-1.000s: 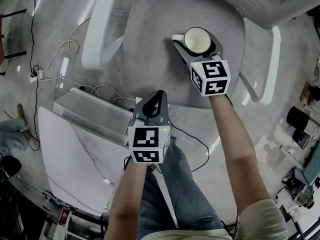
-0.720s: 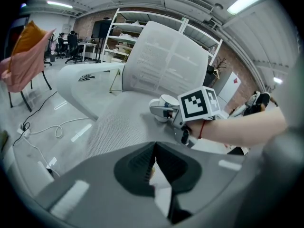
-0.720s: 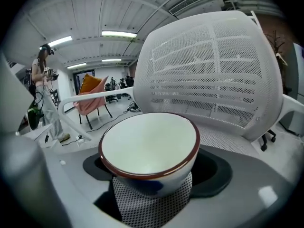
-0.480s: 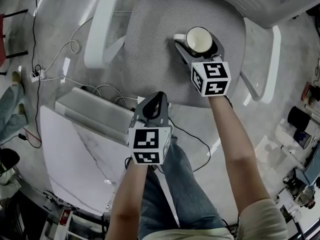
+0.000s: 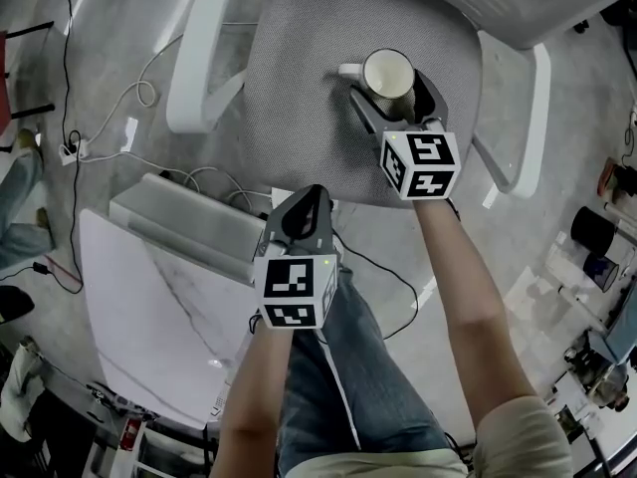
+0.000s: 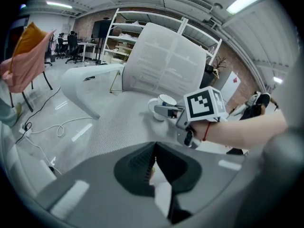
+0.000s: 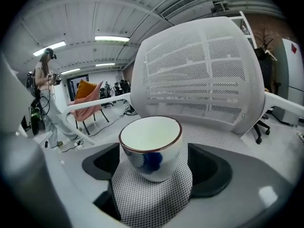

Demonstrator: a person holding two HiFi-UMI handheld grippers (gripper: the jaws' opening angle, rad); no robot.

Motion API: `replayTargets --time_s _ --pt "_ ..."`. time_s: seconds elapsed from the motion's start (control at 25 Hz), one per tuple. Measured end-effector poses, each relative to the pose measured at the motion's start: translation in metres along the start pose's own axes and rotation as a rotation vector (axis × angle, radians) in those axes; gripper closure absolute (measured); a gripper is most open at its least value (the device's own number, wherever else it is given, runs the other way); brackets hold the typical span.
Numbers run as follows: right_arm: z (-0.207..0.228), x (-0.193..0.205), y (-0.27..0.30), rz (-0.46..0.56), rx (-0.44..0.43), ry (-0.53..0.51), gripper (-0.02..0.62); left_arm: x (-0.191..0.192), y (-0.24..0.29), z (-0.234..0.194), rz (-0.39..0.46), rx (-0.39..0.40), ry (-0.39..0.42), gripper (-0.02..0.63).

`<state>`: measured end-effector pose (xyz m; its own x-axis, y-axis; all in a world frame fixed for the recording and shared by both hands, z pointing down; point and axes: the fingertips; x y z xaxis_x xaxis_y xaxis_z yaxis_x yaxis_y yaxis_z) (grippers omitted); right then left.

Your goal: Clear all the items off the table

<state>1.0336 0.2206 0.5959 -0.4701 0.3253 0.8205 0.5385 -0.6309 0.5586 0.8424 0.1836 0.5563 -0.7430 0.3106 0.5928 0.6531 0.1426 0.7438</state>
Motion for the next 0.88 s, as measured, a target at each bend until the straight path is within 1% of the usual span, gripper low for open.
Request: replayTargets --time_s 0.2,0.32,0.52,0.6,0.76,0.88 --pt "-0.011 0.001 -0.017 -0.004 -0.008 -0.001 0.153 0.000 -0.009 0.000 0.006 -0.007 -0.013 0.597" --pt "-0.021 0.008 -0.030 -0.011 -0.020 0.019 0.153 0.002 -0.015 -0.002 0.013 -0.015 -0.020 0.597" --pt "-0.041 0.024 -0.051 -0.029 -0.032 0.028 0.172 0.007 -0.025 -0.006 0.017 -0.025 -0.034 0.597" --pt "-0.050 0.029 -0.058 -0.035 -0.037 0.031 0.207 0.010 -0.028 -0.010 0.018 -0.029 -0.045 0.597" --pt "-0.069 0.036 -0.073 -0.038 -0.054 0.045 0.249 0.021 -0.037 -0.018 0.015 -0.043 -0.066 0.597" --pt "-0.085 0.037 -0.084 -0.028 -0.068 0.049 0.304 0.028 -0.046 -0.022 0.020 -0.051 -0.074 0.597"
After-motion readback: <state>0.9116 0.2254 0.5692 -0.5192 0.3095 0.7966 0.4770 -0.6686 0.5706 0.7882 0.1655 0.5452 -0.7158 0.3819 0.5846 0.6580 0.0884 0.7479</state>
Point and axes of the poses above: the fingertips, and each gripper's own axes: y forward along the fingers, z to its right, x out of its underside, and after that the axes turned 2 degrees about -x, right-handed
